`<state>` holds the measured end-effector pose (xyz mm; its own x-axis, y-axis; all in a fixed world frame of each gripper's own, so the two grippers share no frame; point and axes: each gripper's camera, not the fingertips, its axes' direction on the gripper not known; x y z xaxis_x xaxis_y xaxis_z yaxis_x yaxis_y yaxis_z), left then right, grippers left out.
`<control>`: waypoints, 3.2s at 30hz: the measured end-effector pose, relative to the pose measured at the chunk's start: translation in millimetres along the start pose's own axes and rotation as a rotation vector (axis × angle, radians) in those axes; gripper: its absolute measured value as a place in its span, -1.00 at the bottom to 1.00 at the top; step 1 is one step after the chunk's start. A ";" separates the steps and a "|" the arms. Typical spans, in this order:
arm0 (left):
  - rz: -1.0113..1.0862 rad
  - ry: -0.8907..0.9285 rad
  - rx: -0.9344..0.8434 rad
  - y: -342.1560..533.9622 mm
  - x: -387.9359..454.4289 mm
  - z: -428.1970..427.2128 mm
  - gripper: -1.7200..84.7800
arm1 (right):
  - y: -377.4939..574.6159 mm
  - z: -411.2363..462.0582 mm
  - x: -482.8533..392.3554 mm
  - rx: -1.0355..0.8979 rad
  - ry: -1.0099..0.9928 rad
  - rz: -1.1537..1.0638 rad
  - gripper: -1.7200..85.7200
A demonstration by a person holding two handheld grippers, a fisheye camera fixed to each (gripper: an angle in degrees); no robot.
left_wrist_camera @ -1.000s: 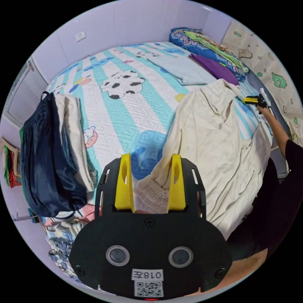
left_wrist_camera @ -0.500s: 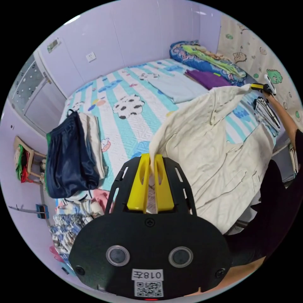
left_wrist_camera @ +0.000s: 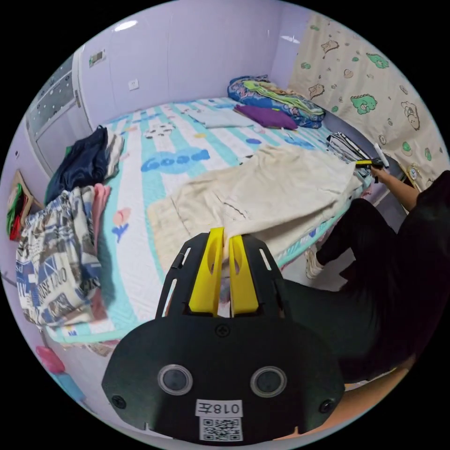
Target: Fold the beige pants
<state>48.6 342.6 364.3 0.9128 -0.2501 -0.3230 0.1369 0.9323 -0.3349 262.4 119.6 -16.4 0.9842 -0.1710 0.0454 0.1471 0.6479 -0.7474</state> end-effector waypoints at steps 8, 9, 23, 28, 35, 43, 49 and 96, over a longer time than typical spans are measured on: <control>0.041 -0.024 0.024 1.3 -11.4 -37.6 -0.98 | -1.4 -65.5 13.1 0.147 0.095 -0.080 -0.97; 0.037 -0.008 0.017 6.8 -13.6 -35.7 -0.98 | 4.7 -66.1 13.4 0.145 0.099 -0.083 -0.97; 0.000 0.084 -0.030 25.1 -39.0 -36.1 -0.96 | 74.7 4.1 11.6 -0.031 0.069 -0.108 -0.94; -0.099 0.207 -0.064 50.2 -59.5 -39.0 -0.85 | 93.7 5.7 22.8 -0.080 0.017 -0.082 -0.85; -0.219 0.227 0.140 82.2 -81.2 -122.5 -0.84 | 110.3 -36.2 85.5 0.107 -0.158 0.179 -0.77; 0.041 0.345 0.250 -88.4 -20.8 -62.8 -0.86 | 3.2 -9.0 107.3 0.228 -0.193 0.135 -0.77; 0.278 0.305 0.096 -204.5 44.5 16.4 -0.83 | -35.4 28.5 138.8 0.118 -0.161 0.070 -0.73; 0.241 0.238 0.107 -361.2 128.1 0.2 -0.75 | -22.4 41.7 228.7 0.290 0.040 0.259 -0.73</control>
<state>116.1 -26.1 444.1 0.8103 -0.0621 -0.5827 -0.0202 0.9908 -0.1337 488.2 97.0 38.3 0.9887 0.0006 -0.1500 -0.0783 0.8552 -0.5124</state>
